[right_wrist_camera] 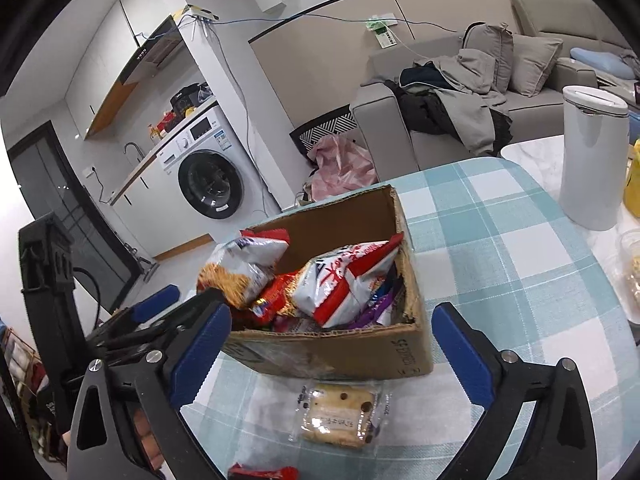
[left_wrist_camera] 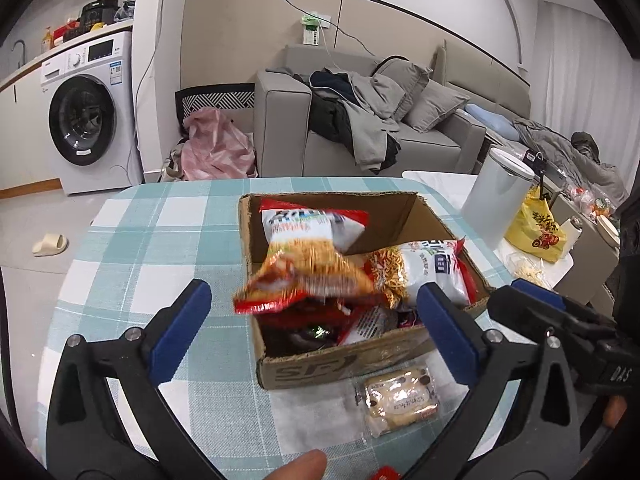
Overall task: Organize snacks
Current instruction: 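Move both open tools toward the red wafer pack and cream bun pack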
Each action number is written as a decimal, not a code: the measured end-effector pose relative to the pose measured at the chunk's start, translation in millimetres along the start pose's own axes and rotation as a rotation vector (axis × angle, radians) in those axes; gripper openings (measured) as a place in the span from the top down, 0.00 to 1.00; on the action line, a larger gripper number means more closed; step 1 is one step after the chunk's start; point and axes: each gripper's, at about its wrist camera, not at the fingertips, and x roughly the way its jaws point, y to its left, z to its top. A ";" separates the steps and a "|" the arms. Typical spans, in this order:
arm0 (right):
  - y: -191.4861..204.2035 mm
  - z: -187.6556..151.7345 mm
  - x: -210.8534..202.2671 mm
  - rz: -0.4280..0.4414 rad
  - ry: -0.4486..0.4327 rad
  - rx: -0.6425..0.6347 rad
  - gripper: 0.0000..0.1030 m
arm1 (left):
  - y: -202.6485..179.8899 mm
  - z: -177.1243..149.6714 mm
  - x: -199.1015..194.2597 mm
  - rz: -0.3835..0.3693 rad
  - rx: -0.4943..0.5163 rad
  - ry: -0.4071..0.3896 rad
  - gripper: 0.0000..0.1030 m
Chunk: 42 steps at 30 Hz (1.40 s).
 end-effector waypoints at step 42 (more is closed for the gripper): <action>1.2 -82.2 -11.8 -0.072 0.217 -0.206 0.00 | 9.9 -118.3 -69.0 0.033 -0.015 0.158 0.00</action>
